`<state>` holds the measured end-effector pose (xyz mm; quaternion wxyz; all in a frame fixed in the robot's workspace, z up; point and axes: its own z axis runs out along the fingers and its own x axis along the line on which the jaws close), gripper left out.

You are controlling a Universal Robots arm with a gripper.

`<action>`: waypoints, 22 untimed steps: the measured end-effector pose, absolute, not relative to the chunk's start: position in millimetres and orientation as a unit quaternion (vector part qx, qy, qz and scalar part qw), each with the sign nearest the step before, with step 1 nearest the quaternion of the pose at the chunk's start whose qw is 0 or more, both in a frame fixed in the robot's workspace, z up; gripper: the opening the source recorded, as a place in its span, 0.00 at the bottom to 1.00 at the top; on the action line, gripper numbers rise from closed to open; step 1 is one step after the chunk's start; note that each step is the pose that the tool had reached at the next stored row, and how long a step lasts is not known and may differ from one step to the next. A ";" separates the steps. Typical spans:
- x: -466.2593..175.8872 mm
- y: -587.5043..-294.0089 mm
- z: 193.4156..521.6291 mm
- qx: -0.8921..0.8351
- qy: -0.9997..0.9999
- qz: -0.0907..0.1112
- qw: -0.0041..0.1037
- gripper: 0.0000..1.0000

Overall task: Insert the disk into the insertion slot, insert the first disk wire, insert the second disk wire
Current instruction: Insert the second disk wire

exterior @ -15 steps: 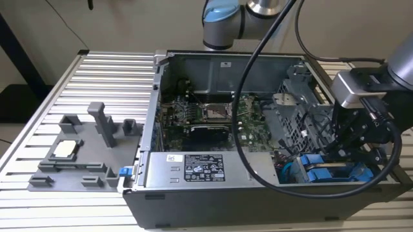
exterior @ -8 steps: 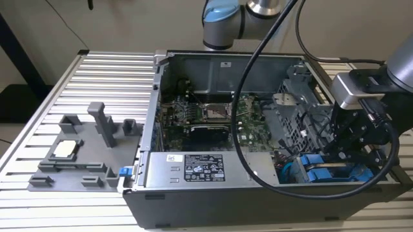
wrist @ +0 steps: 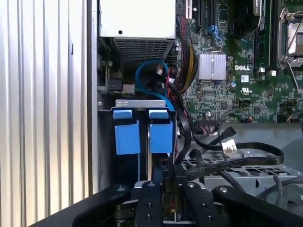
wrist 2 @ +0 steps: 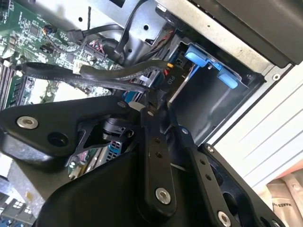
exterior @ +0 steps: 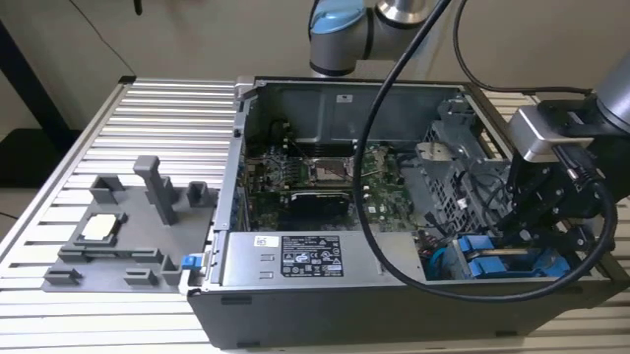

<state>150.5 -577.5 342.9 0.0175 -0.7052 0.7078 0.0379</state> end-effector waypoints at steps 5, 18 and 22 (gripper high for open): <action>150.6 -577.8 352.1 -0.704 0.709 0.038 0.017 0.24; 150.6 -577.9 377.5 -0.702 0.711 0.038 0.018 0.24; 150.6 -577.9 377.6 -0.702 0.711 0.038 0.017 0.24</action>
